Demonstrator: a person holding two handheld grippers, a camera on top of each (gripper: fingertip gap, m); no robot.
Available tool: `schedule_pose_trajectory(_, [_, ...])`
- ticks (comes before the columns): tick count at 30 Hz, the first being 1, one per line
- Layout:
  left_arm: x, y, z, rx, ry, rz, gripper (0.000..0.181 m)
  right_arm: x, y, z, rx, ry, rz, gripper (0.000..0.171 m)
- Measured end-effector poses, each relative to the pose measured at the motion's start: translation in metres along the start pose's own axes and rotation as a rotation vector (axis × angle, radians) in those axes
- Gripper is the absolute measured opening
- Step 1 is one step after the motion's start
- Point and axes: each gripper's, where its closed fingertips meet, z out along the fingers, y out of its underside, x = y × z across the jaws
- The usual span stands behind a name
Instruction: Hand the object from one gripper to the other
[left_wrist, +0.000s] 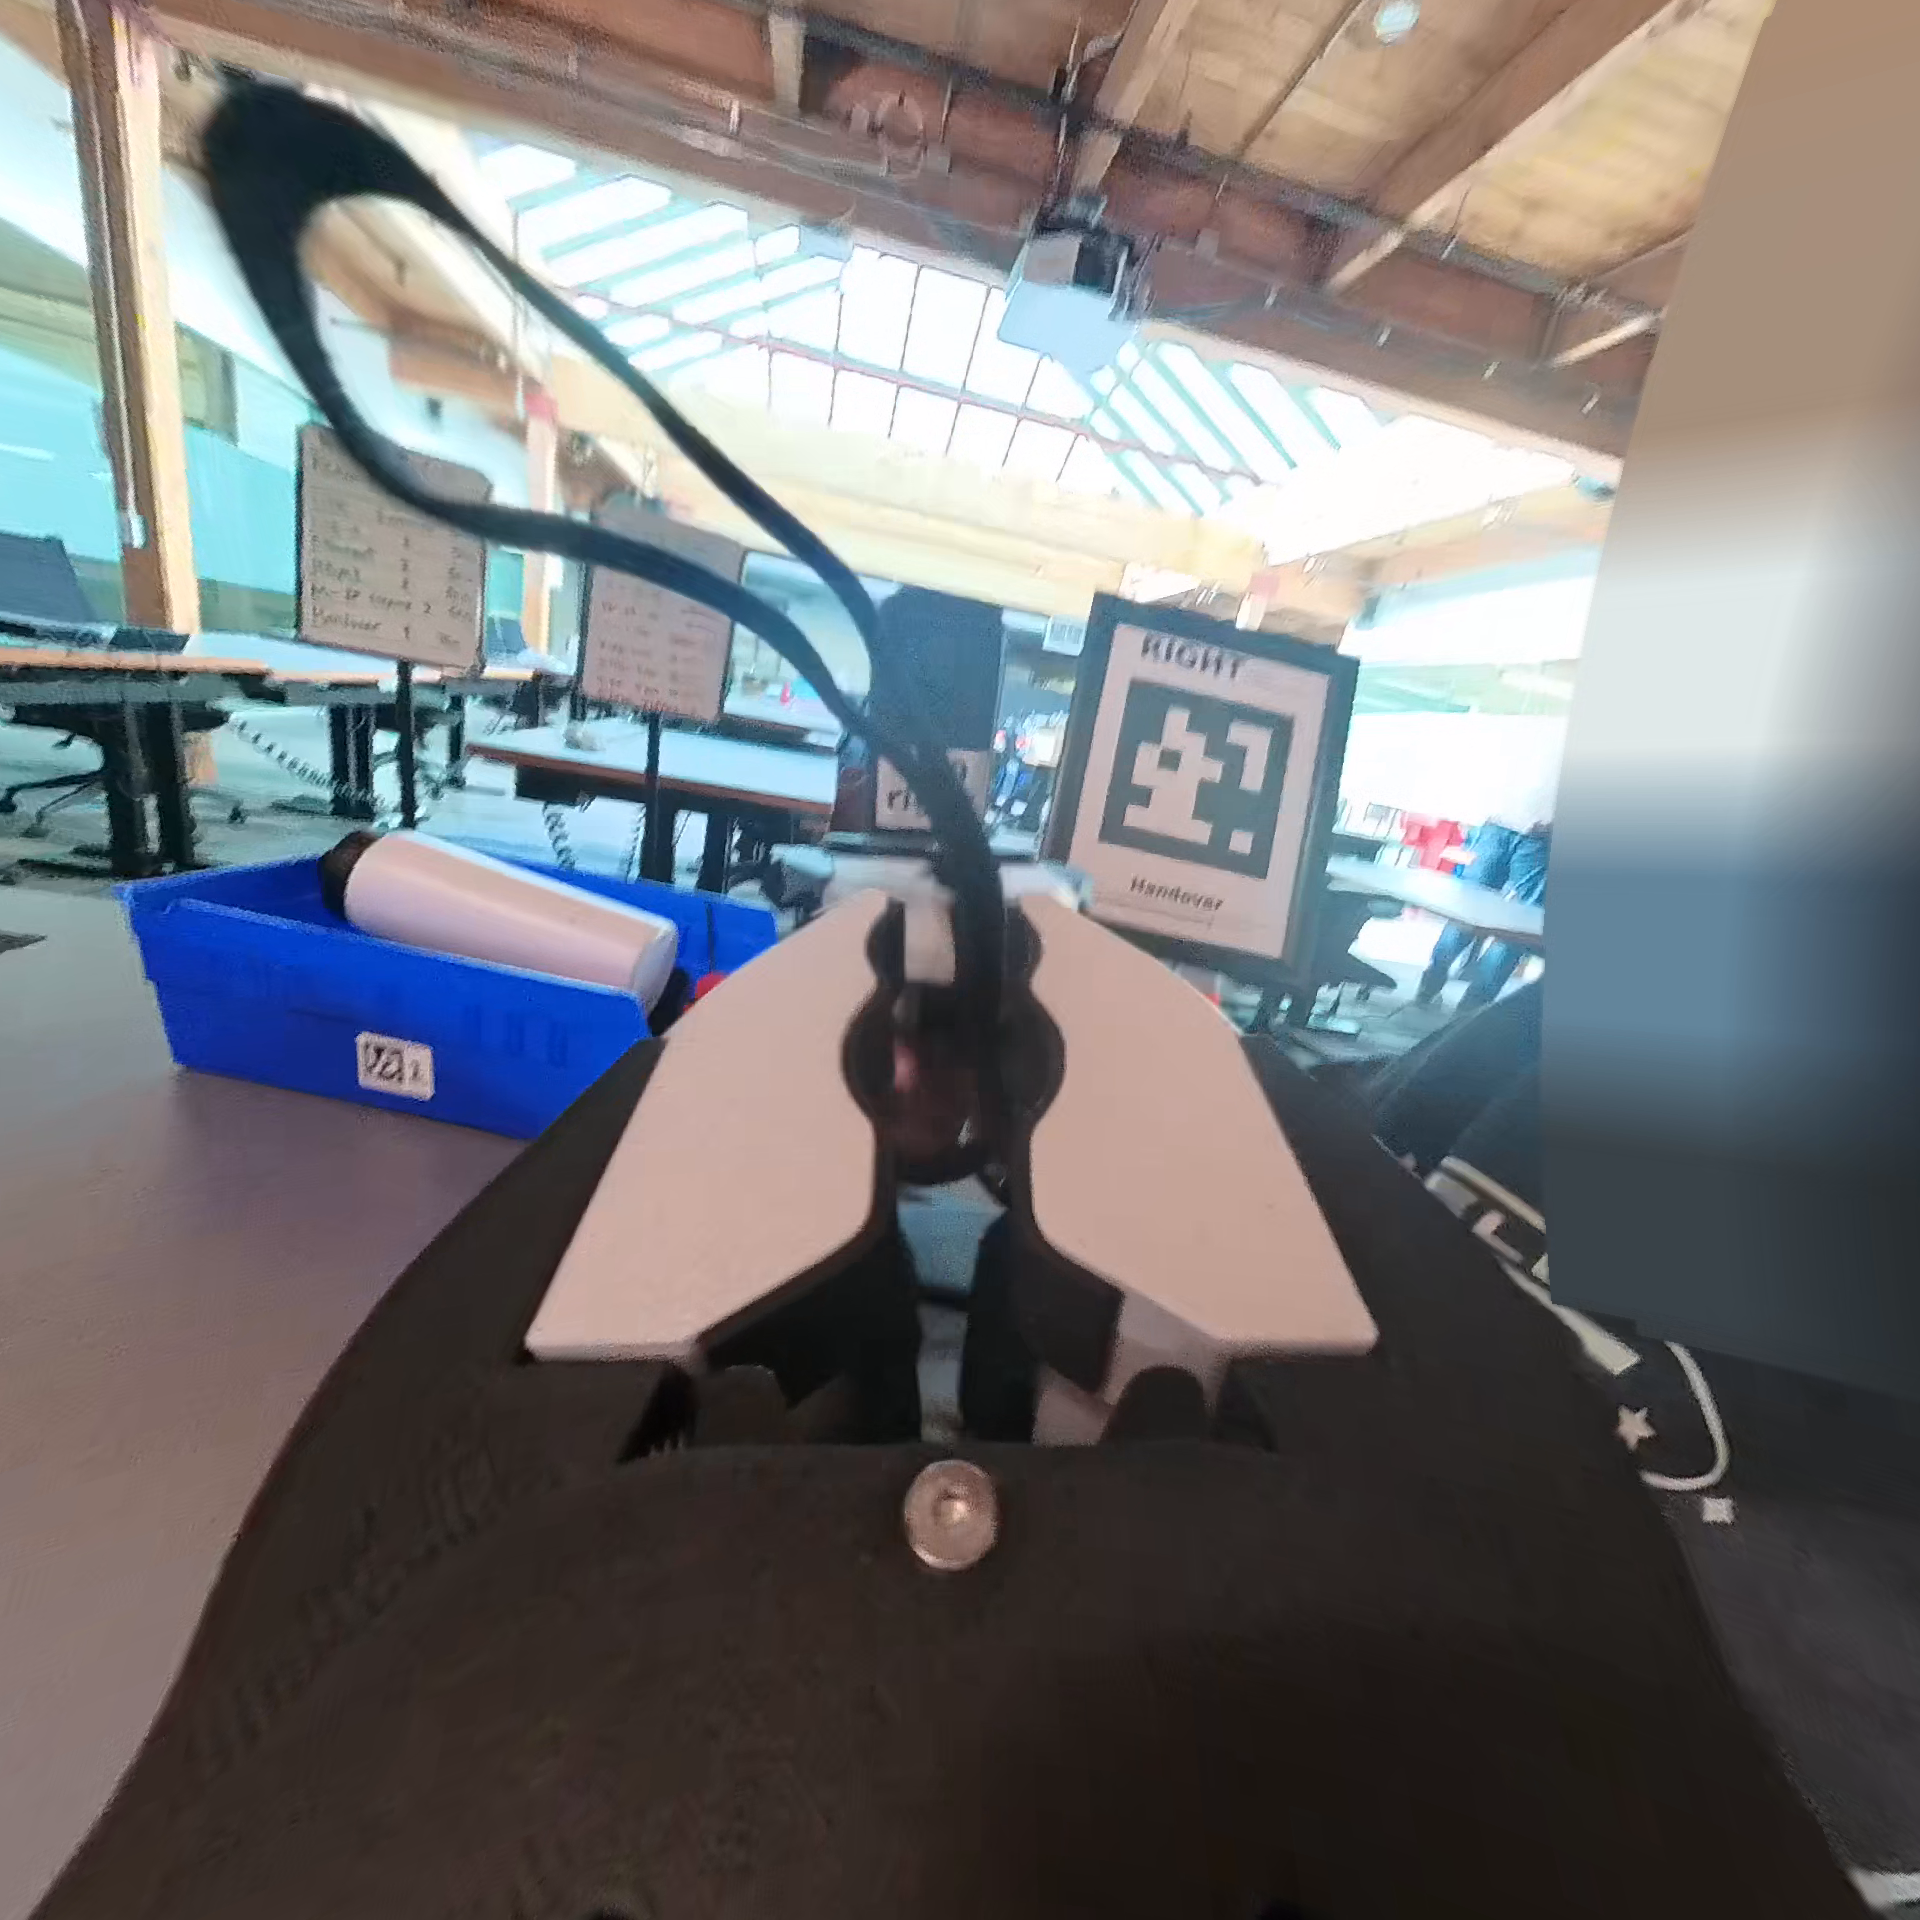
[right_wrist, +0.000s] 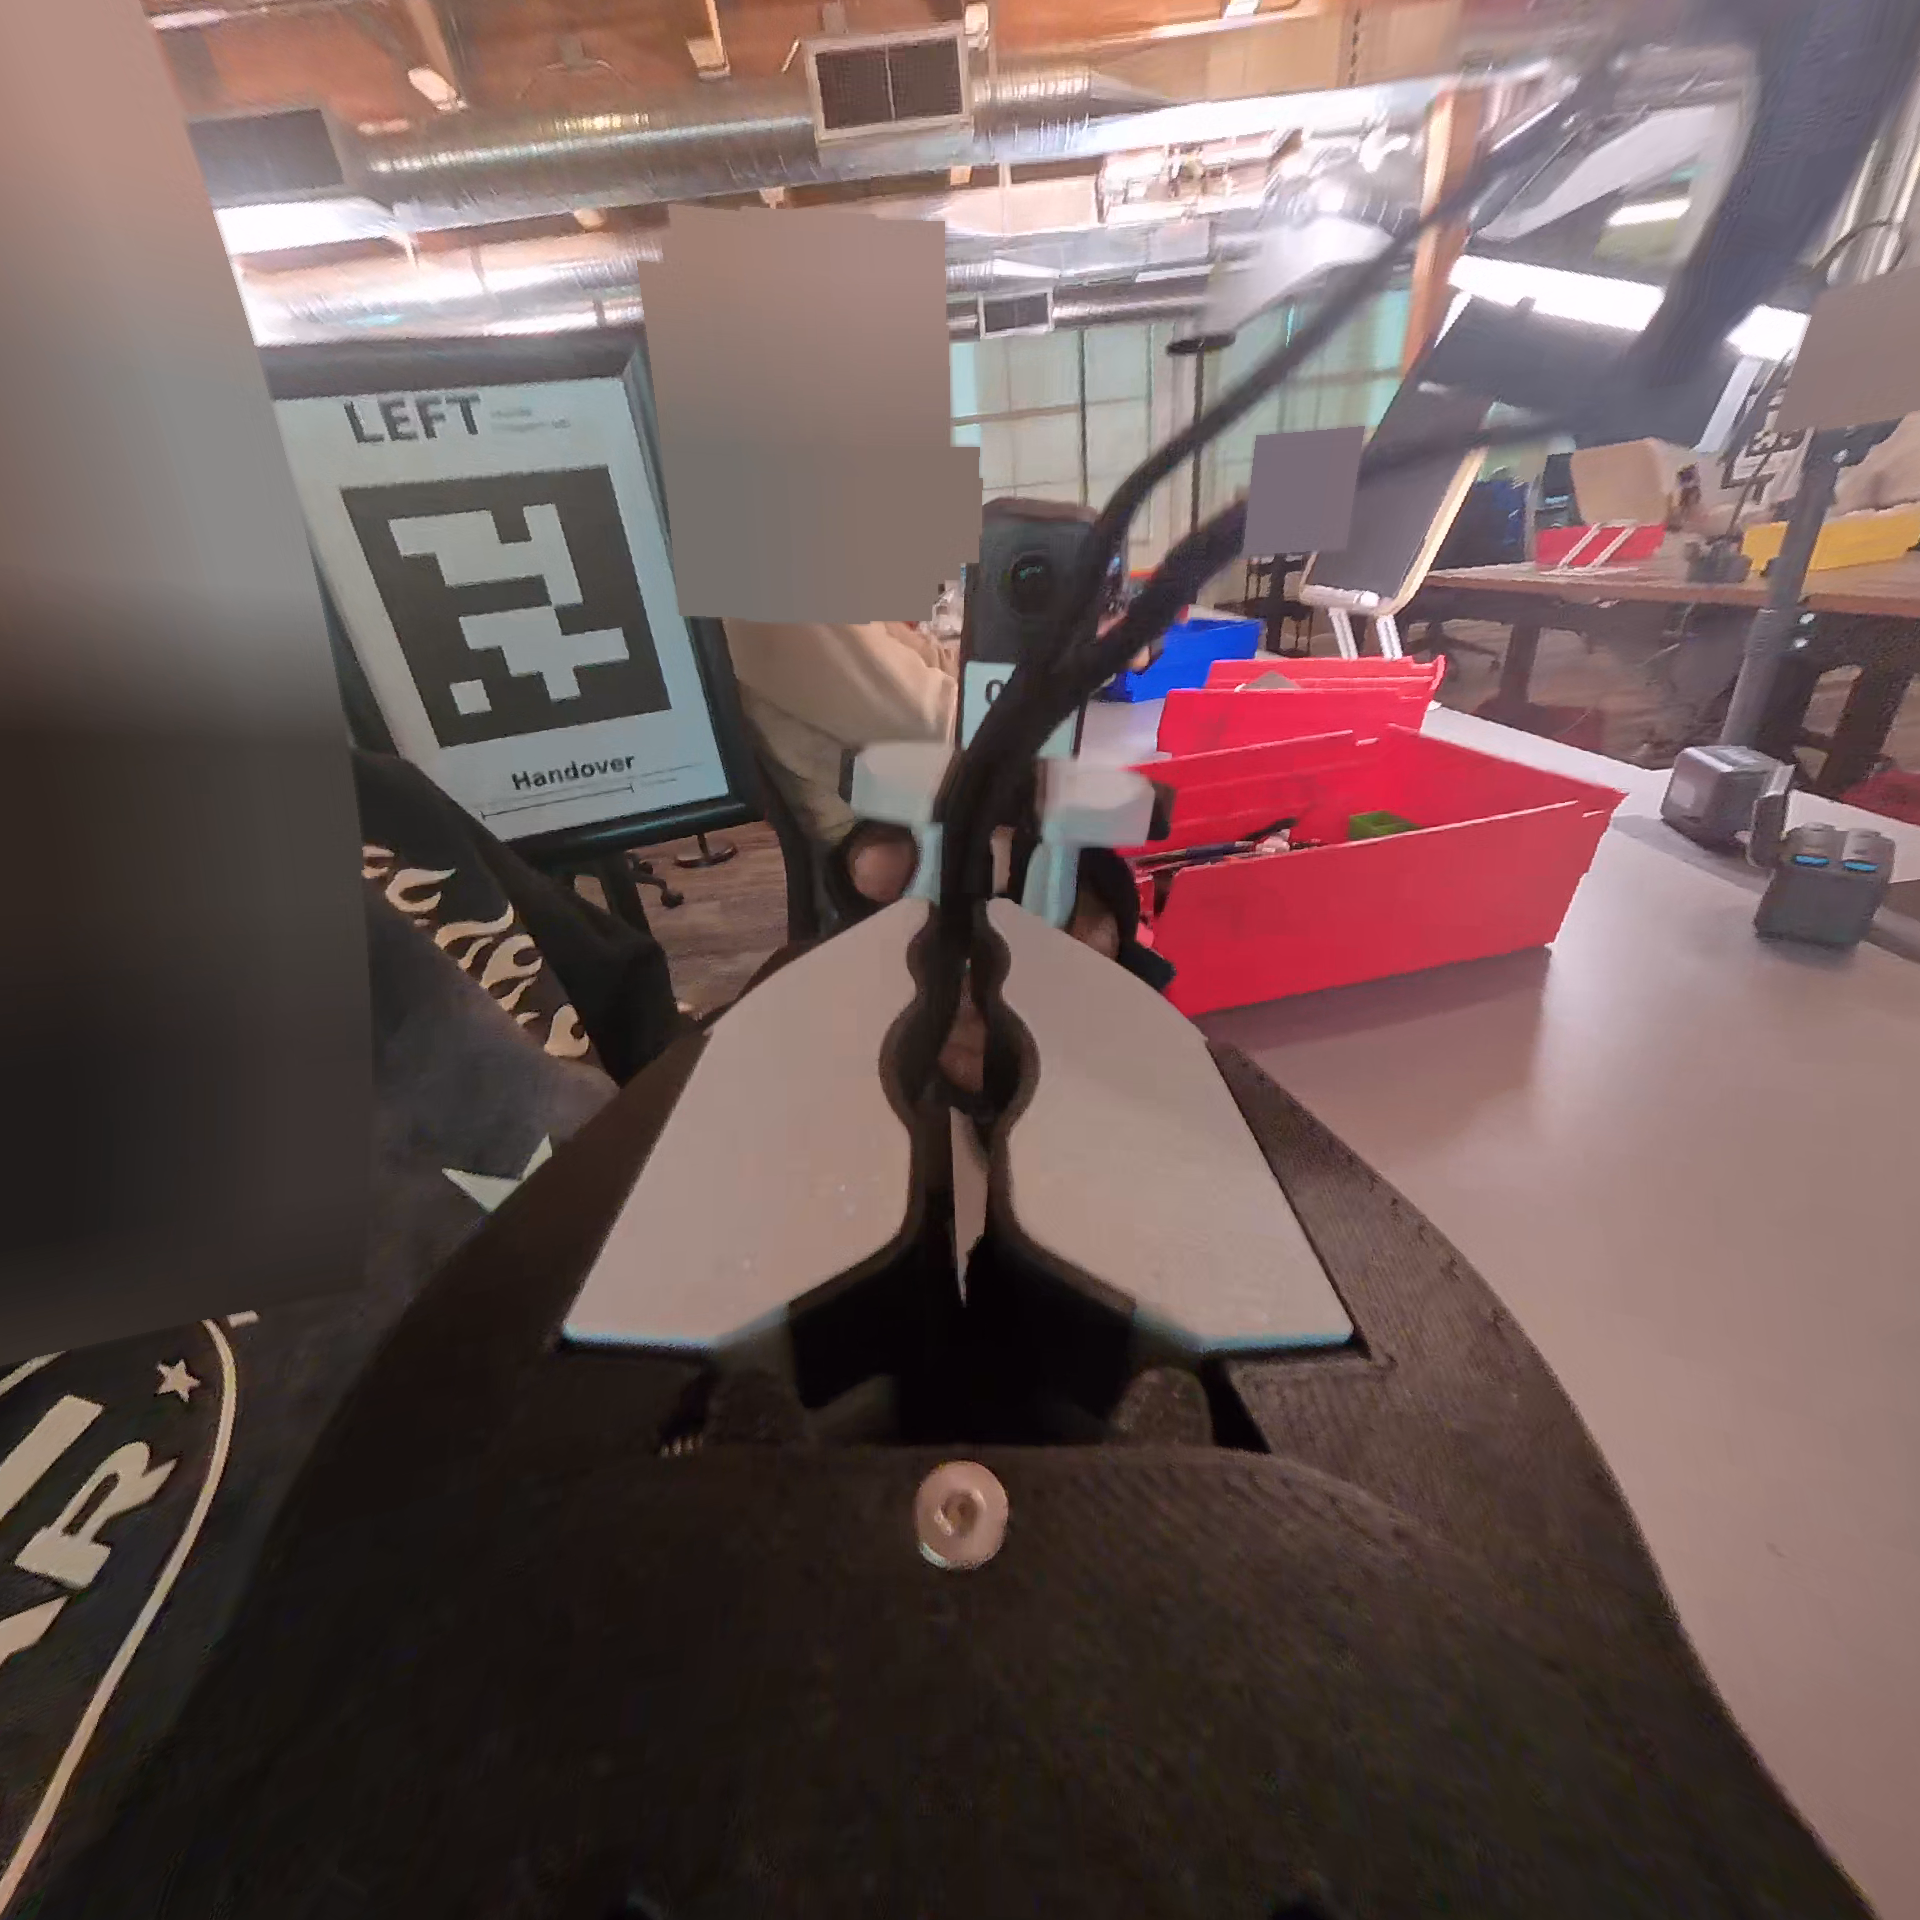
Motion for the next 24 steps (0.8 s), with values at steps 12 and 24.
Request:
schedule_pose_trajectory(12, [0.001, 0.009, 0.002, -0.049, 0.011, -0.014, 0.004, 0.004, -0.014, -0.01, 0.046, 0.081, -0.132, 0.013])
schedule_pose_trajectory(24, [-0.005, 0.015, 0.0, -0.073, 0.03, -0.167, 0.005, 0.006, -0.002, -0.019, -0.276, 0.543, -1.713, 0.025])
